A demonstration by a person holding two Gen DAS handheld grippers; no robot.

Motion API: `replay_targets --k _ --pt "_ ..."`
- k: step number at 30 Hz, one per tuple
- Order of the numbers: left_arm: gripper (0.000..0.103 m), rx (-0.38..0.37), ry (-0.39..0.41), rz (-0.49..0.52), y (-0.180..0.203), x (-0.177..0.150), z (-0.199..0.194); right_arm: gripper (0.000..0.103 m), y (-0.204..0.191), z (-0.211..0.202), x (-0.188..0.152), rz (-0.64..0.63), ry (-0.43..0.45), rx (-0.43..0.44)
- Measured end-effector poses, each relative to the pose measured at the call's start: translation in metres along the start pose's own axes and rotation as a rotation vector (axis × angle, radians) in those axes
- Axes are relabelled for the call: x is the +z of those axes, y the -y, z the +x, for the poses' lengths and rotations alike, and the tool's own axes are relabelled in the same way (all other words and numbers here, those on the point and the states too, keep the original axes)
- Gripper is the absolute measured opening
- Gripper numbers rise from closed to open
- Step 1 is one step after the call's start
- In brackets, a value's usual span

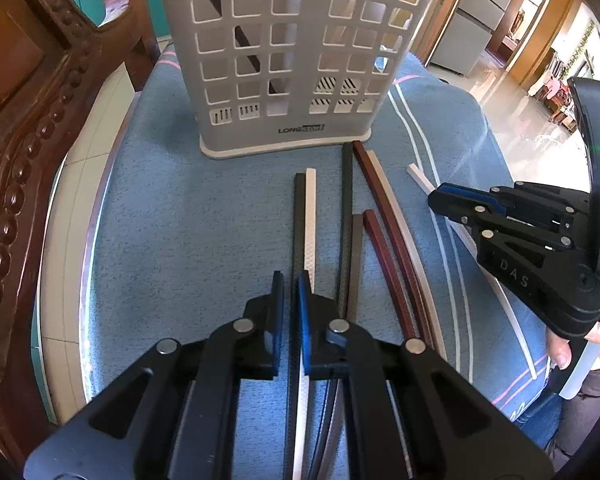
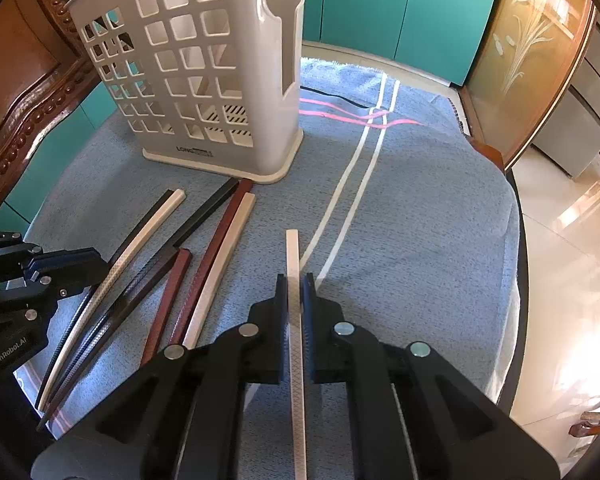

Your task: Organize utensils

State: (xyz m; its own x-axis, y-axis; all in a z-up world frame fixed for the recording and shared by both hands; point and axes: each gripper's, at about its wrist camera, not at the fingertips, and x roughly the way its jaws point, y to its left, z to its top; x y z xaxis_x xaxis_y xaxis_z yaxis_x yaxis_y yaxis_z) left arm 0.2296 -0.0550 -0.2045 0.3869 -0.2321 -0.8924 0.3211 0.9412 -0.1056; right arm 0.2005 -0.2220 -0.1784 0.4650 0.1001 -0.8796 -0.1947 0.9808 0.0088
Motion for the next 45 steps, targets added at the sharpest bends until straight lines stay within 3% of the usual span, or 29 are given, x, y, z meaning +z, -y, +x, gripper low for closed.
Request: replay_targets --k 14,19,23,25,27,32,39,45 --pt "0.021 0.025 0.011 0.002 0.004 -0.001 0.002 0.017 -0.004 0.002 -0.003 -0.003 0.002 0.000" --pt "0.021 0.024 0.009 0.004 0.004 -0.001 0.002 0.017 -0.006 0.001 -0.004 -0.019 0.005 -0.010" --pt "0.009 0.000 0.001 0.004 0.003 -0.001 0.001 0.013 -0.013 0.000 -0.006 -0.054 0.016 -0.012" --pt "0.007 -0.003 0.001 0.010 0.004 -0.001 0.001 0.007 -0.017 -0.001 -0.007 -0.075 0.023 -0.011" --pt "0.006 -0.008 -0.001 0.008 0.004 -0.002 0.001 0.007 -0.018 -0.001 -0.008 -0.080 0.026 -0.007" --pt "0.006 -0.015 -0.004 -0.011 0.000 -0.002 0.001 0.007 -0.017 -0.002 -0.008 -0.080 0.026 -0.009" --pt "0.009 -0.010 -0.005 -0.019 -0.004 -0.003 0.000 0.007 -0.006 -0.004 -0.007 -0.072 0.021 -0.105" --pt "0.016 -0.015 -0.002 -0.050 -0.016 -0.002 -0.004 0.008 0.014 -0.010 -0.001 0.002 0.020 -0.041"
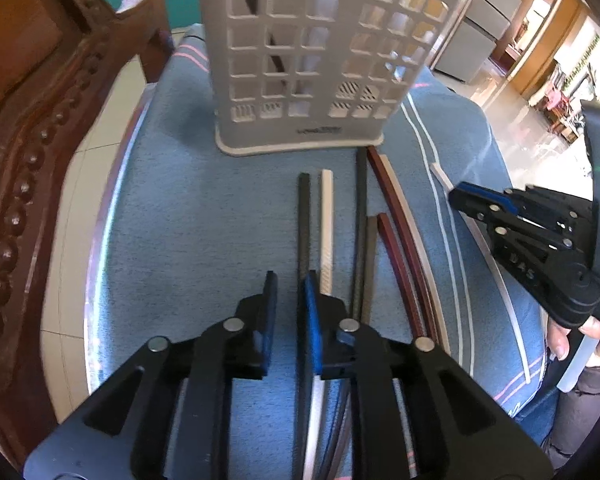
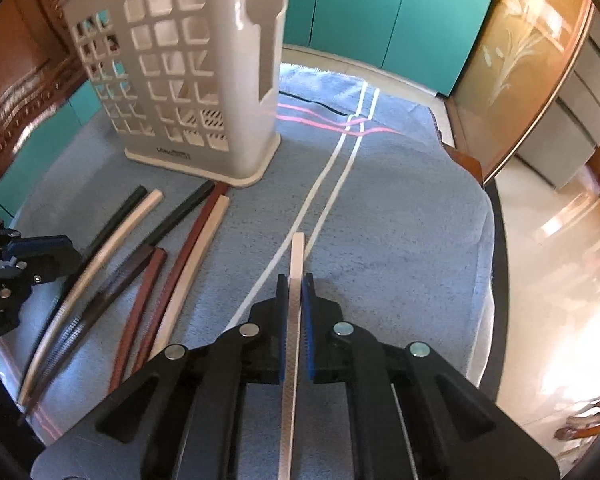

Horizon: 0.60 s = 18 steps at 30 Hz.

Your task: Organize utensils

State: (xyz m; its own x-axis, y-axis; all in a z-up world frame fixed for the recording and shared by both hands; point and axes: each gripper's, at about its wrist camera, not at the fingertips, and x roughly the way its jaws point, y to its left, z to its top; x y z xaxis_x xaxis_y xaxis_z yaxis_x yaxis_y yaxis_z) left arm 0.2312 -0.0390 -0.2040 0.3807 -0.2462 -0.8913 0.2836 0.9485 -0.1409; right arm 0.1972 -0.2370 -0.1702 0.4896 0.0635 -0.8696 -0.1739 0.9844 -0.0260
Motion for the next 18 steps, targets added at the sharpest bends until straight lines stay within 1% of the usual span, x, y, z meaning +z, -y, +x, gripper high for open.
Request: replay_targets --k 3,7,11,16,18 --pt "0.016 0.001 0.005 -0.017 -0.0068 0.0010 -0.0022 0.008 0.0026 -0.0008 0.0024 0.022 0.001 0.009" --pt "0.016 0.001 -0.008 -0.028 -0.0109 0.0010 0.0013 0.009 0.0050 0.0036 0.0048 0.040 -0.009 0.006" --pt "0.016 -0.002 -0.011 -0.024 -0.0093 0.0033 0.0040 0.016 0.0057 0.0076 0.0072 0.047 -0.011 0.011" --pt "0.019 -0.004 0.004 -0.009 -0.0038 0.0054 0.0026 0.018 0.0066 0.0022 0.0064 0.050 0.005 0.024" --pt "0.019 -0.003 0.012 -0.013 -0.0035 0.0069 0.0014 0.025 0.0066 0.0016 0.0061 0.051 0.003 0.033"
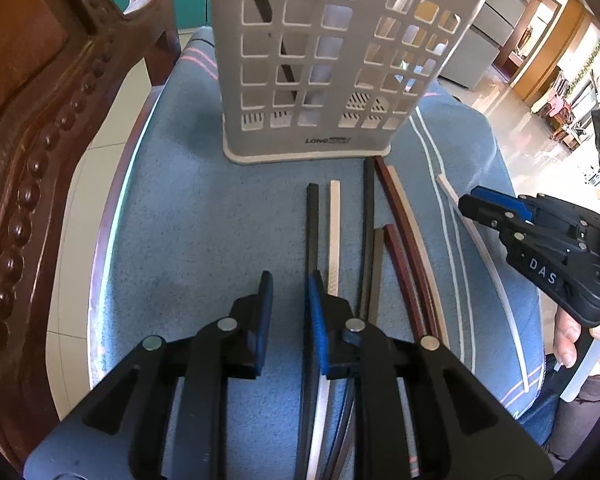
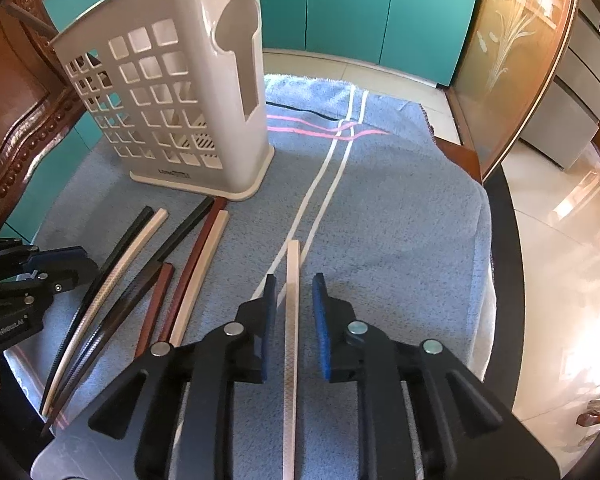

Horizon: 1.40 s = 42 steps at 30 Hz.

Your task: Organize utensils

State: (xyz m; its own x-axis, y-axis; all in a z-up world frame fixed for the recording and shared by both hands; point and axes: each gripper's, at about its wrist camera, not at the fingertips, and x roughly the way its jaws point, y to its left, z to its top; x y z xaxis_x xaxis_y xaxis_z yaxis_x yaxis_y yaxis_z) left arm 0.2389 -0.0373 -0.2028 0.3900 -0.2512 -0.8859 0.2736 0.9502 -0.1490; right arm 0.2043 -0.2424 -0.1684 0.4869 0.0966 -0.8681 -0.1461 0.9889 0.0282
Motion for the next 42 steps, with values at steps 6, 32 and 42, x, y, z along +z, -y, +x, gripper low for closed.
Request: replay_targets --k 6,32,42 --pt "0.023 0.009 0.001 0.003 0.000 0.001 0.002 0.030 -0.012 0.004 -0.005 -0.045 -0.029 -0.003" --pt "0.032 0.096 0.004 0.055 0.025 0.007 0.021 0.028 -0.023 0.005 -0.016 -0.102 -0.033 -0.027" --pt "0.031 0.106 0.008 0.063 0.034 0.006 0.023 0.007 -0.038 -0.006 -0.025 -0.142 0.022 -0.020"
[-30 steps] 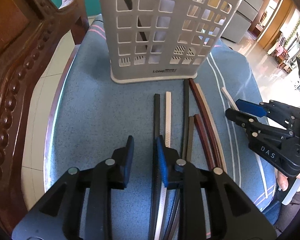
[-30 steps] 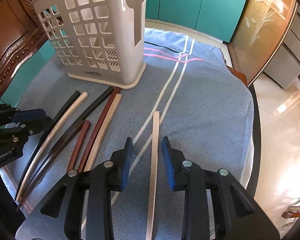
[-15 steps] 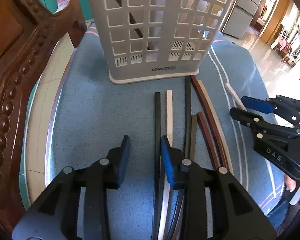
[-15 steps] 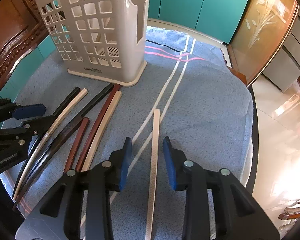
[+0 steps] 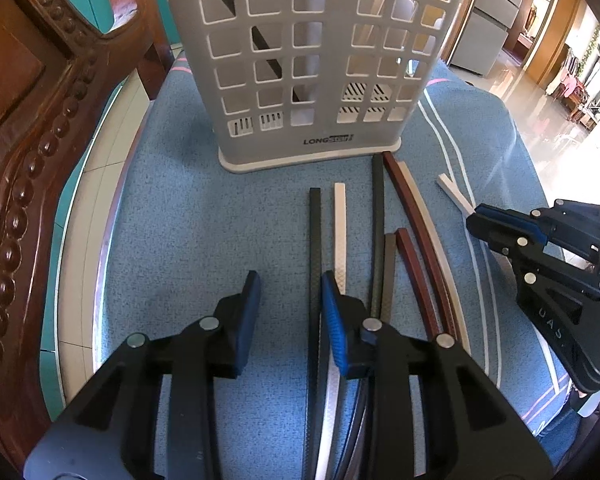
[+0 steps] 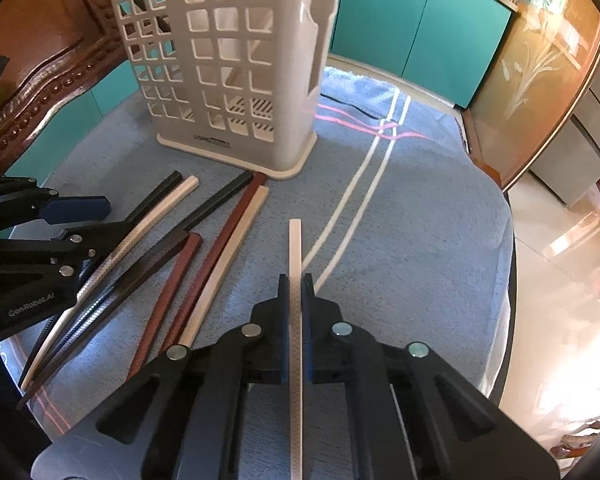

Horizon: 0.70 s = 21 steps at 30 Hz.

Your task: Organize utensils

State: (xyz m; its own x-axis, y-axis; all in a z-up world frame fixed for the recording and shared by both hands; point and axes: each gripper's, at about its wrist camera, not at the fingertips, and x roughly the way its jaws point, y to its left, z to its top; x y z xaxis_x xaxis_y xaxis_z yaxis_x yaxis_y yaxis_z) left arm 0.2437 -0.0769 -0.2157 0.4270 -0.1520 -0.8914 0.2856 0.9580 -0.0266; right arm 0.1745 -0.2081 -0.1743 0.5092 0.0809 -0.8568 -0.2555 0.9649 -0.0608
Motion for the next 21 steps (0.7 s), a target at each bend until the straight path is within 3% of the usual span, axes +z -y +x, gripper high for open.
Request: replay_targets --k 4,10,21 --pt "0.013 -0.008 -0.001 -0.001 -0.002 0.000 -0.001 0.007 0.005 -0.010 0.001 0.026 0.028 0.010" --pt "0.007 -0.026 -0.010 -0.002 -0.004 0.001 -0.001 0.007 0.015 -0.008 0.000 0.043 0.006 0.001" --pt "0.007 -0.090 -0.009 -0.058 -0.025 0.002 -0.010 0.008 0.034 -0.010 0.009 0.094 0.013 0.031"
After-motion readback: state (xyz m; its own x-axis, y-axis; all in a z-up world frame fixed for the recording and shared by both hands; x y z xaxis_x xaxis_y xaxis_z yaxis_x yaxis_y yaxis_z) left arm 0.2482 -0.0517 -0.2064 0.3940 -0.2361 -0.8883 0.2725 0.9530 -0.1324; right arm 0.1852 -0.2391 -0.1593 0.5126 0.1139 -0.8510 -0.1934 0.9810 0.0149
